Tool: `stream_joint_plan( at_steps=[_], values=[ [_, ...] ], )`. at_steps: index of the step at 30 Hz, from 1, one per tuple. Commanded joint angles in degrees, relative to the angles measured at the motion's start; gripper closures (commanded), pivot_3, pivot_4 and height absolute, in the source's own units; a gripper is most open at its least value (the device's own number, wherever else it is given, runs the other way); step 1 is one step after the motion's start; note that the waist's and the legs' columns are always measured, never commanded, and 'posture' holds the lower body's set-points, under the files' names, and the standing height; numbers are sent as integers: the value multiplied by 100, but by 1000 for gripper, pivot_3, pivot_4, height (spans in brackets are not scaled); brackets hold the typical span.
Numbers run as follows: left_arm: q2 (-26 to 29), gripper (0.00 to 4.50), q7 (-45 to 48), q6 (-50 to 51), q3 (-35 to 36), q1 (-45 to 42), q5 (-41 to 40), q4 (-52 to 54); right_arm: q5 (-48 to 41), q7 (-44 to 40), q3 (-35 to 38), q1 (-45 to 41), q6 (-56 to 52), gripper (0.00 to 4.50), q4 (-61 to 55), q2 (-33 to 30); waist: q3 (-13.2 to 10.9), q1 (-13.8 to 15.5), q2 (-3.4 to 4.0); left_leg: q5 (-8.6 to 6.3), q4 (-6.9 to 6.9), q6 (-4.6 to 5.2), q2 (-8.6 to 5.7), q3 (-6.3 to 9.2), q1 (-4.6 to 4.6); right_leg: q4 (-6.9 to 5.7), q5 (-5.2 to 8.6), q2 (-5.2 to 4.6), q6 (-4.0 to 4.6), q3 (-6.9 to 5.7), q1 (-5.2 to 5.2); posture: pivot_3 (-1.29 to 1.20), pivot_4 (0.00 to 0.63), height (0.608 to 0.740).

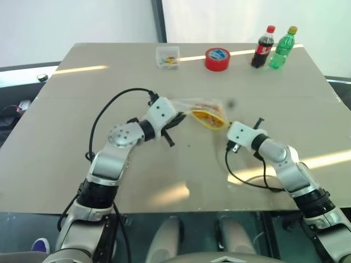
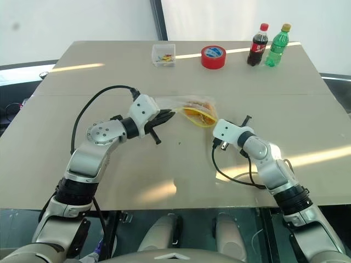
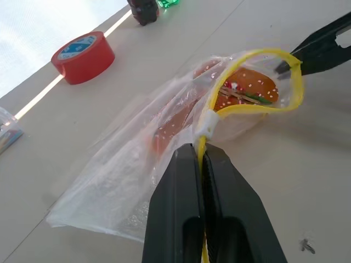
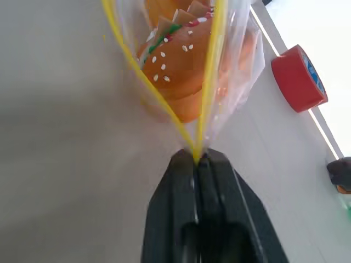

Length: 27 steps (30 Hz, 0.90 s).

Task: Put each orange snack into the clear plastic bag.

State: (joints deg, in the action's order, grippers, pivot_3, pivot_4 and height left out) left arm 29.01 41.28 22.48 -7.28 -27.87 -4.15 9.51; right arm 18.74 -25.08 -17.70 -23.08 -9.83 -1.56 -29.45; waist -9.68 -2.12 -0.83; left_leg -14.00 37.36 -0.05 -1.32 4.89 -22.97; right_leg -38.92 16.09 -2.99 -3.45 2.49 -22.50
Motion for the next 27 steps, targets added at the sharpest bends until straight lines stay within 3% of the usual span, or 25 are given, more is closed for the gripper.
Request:
stream_joint_plan(
  at_steps=[1,7,12,15,20,27],
  values=[
    [-7,4500,-12,-54,149,-156,-131,126,-39,90,466,-126,126,4462,-237,-155,0,1,0,0,0,0,0,0,0,0,0,0,0,0,0,0,150,740],
    [137,4500,484,-69,394,-676,-710,-143,-171,-245,1191,-758,44,4462,-420,-1012,-4,21,1,0,5,1,-2,2,-2,0,0,-2,0,-4,1,0,150,740],
    [-206,4500,-167,-1278,69,-1675,21,-1786,87,41,1159,-1614,547,4462,837,-1330,-3,11,-1,0,5,1,-9,-2,5,-2,-1,2,0,-4,6,0,150,740],
    [-248,4500,-332,-1885,22,-1925,233,-2231,151,93,1199,-1717,691,4462,946,-1412,-3,6,-1,5,5,-7,-9,-9,-2,5,0,-1,0,3,1,0,150,740],
    [-16,4500,-144,-2701,33,-1589,301,-2125,-132,-226,1524,-805,258,4462,-277,-1454,-2,-23,-1,15,16,-24,-4,-13,-104,-5,-1,-2,0,9,-106,0,150,740],
    [95,4500,-44,-3067,-399,-333,665,-1380,155,-29,1113,865,-69,4462,-1211,-1042,0,11,-2,15,24,-18,-3,-23,-97,-16,-3,-7,-2,19,-100,0,150,740]
  ],
)
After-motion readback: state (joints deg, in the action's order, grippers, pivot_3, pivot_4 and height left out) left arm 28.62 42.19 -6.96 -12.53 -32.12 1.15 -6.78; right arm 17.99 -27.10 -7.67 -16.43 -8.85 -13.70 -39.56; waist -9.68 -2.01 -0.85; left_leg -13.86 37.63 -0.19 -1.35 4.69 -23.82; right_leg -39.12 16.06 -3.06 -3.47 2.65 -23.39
